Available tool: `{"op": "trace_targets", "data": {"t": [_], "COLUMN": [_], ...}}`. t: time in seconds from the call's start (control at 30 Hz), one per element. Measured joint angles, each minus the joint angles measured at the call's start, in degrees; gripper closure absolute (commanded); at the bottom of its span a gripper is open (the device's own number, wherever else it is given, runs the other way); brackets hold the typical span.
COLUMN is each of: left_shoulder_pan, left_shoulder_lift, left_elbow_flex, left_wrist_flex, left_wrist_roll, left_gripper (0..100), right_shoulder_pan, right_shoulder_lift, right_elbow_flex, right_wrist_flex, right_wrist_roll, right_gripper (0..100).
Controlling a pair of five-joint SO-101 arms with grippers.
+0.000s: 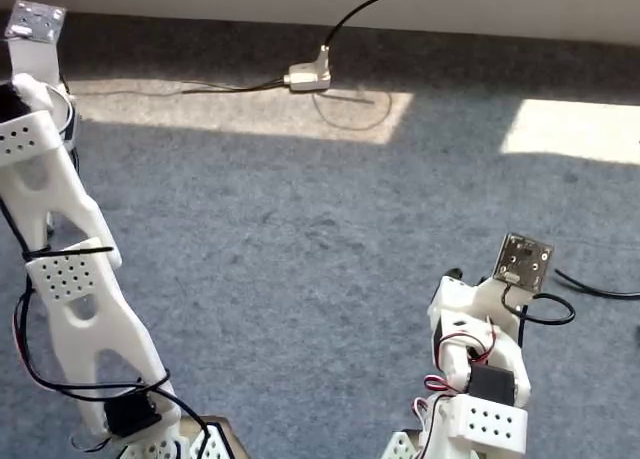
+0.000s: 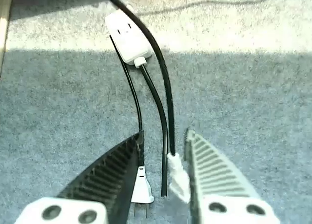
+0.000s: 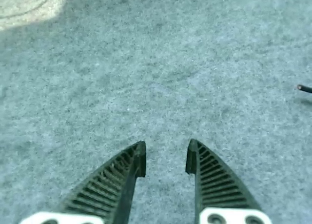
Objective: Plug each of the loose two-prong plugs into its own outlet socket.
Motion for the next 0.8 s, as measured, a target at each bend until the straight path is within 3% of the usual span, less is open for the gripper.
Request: {"op": "trace_targets", "data": {"t": [0.1,0.33,0.7,0.8], "left_shoulder_pan": [0.3,0.3,-4.7,-5.2], "left_shoulder_lift": [-1.8,-1.2,21.6,27.6], "left_elbow_flex": [-0.1,-0.1,0.0,0.0], "left_wrist_flex": [-0.1,-6.2,-40.2,-45.2], "left_wrist_roll": [1.4,5.2,13.5,13.5], "left_gripper": [60,59,59,59], "right_shoulder_pan": [0.0,-0.1,-0.1,-0.1], "right_shoulder_lift": [0.0,0.0,0.0,0.0], "right_elbow_flex": [0.0,0.0,0.0,0.0], "right_wrist_flex": [0.0,0.0,0.0,0.0], "right_wrist_roll": [0.0,0.0,0.0,0.0], "right_gripper": [84.6,84.6,84.6,84.6]}}
